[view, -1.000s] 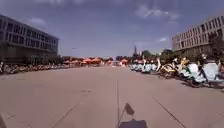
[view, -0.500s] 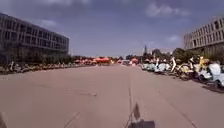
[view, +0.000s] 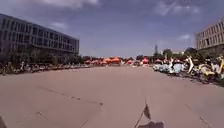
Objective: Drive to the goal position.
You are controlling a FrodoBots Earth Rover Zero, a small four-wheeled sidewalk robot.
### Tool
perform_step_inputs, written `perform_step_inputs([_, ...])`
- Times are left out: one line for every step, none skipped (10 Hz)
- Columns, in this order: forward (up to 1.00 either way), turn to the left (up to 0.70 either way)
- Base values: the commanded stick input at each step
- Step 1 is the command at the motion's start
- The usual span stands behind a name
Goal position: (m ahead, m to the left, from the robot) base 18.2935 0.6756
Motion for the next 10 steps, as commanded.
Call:
perform_step_inputs([1.00,0.27])
perform_step_inputs([1.00,0.27])
perform_step_inputs([1.00,0.27])
perform_step_inputs([1.00,0.27])
perform_step_inputs([1.00,0.27])
perform_step_inputs([1.00,0.27])
perform_step_inputs([1.00,0.27])
perform_step_inputs([1.00,0.27])
perform_step_inputs([1.00,0.27])
perform_step_inputs([1.00,0.27])
